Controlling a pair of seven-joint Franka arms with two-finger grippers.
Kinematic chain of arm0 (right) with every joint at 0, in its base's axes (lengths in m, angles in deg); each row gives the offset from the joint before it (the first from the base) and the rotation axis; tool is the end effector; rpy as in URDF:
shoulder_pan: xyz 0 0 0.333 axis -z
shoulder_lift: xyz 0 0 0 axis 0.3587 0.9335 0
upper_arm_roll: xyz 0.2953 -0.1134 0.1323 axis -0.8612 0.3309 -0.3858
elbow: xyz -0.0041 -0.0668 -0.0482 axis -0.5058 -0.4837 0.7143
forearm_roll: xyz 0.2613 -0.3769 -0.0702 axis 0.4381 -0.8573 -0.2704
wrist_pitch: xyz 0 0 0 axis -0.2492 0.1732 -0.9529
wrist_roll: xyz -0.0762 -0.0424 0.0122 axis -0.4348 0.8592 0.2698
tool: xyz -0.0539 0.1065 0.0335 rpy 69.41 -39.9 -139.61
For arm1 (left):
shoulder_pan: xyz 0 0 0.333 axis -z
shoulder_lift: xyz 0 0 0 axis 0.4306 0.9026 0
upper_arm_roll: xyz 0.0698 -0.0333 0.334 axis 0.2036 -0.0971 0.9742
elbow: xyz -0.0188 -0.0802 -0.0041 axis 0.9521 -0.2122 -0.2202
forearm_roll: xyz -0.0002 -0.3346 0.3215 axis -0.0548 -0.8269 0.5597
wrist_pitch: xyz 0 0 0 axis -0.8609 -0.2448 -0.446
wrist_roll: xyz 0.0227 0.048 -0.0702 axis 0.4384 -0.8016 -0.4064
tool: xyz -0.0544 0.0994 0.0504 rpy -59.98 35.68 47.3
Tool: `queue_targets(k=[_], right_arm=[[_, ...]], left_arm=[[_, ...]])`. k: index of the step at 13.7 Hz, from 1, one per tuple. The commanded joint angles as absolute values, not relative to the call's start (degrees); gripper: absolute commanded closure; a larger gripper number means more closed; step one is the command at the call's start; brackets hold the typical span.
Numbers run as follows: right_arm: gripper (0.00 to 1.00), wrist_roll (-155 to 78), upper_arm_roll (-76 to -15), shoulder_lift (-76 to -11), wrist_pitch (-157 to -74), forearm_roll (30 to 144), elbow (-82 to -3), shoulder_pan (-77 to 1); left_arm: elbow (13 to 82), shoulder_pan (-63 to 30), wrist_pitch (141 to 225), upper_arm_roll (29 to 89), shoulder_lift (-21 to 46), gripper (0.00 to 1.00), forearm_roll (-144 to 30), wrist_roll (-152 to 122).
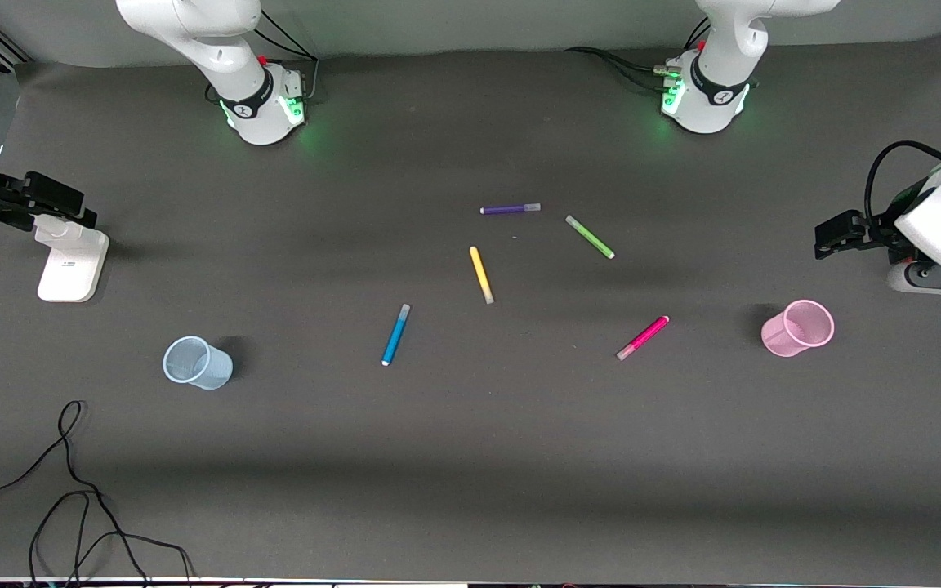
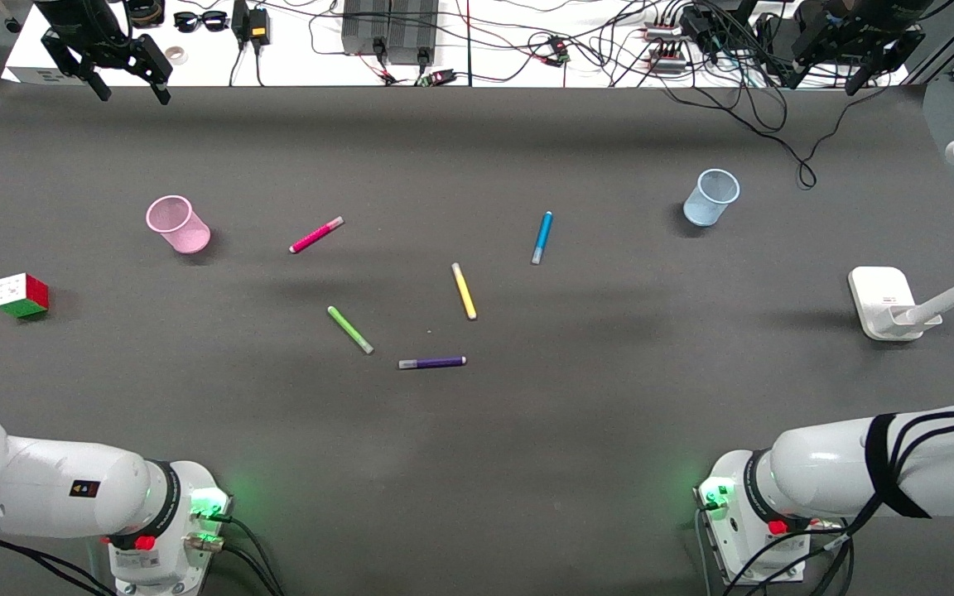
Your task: Place pink and blue markers in matching cups
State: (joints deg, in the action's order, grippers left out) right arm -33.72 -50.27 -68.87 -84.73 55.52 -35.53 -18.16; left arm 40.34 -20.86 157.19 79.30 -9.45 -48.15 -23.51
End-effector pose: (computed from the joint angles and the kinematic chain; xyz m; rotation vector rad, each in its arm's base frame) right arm 0.6050 -0.0231 0.6278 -3.0435 0.0754 0.1454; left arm 0.6436 -0.0316 0.5736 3.1352 -0.1399 -0.1243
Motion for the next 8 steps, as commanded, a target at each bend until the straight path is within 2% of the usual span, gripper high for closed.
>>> queue_targets(k=[1,6,8], right_arm=[[0.00,-32.8,-50.6,-66.7,-82.1,53.2,-34.9,-18.4],[0.00,-31.8,-50.9,-65.5,-82.1,53.8,-35.1,-20.5],[0.00,-27.2,-50.9,-64.2,-84.5,55.5,-35.8,-22.8]], left_arm=[[38.8,-19.8,156.0,79.7,-8.8,0.00,-47.5,-23.1],[38.9,-19.8,156.5,76.0,-8.2,0.00,-47.0,-26.2],[39.0,-19.8,157.0,74.9,-7.9,0.00,-47.1,-32.6]])
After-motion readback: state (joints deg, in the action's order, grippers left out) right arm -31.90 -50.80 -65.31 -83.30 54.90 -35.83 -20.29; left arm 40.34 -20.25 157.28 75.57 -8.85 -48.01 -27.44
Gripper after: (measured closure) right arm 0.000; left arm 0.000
